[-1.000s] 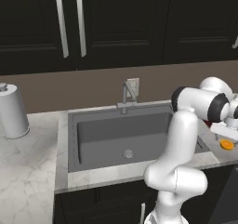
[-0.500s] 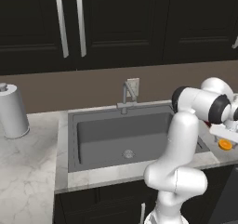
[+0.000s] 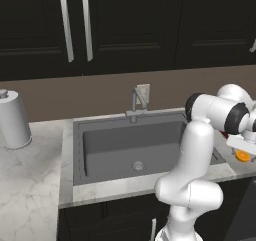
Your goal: Pick up all produce items and place them in the sink. Turn on the sink faucet to wash them. Then turn the sink off and put them in the tray.
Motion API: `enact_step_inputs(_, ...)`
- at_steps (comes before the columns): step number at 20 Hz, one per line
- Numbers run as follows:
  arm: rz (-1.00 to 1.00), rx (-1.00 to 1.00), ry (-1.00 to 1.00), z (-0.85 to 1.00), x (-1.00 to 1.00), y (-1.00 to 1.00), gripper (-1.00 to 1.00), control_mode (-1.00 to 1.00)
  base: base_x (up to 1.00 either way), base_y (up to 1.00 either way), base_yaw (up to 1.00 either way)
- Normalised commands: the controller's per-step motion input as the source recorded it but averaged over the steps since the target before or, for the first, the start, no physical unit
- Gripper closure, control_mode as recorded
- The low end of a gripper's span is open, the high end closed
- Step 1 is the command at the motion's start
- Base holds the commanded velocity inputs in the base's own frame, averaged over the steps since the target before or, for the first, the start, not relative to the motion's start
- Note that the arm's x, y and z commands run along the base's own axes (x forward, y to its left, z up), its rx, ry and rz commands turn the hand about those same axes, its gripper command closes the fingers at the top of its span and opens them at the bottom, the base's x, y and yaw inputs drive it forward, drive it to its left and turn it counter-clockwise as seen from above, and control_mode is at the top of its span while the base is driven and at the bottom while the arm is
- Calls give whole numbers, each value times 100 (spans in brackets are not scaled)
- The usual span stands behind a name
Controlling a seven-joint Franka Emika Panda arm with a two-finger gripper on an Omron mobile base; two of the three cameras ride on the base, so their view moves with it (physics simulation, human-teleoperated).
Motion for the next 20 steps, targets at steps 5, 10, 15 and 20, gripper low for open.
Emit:
enact_step_inputs(5, 0, 0, 0, -10, 0, 12, 100, -100, 0, 0, 0)
enact_step_inputs(10, 0, 0, 0, -4, 0, 10, 100, -100, 0, 0, 0)
enact_step_inputs(15, 0, 0, -2, 0, 0, 0, 100, -100, 0, 0, 0)
enact_step_inputs(20, 11, -2, -19, 19, -13, 17, 100, -100, 0, 0, 0)
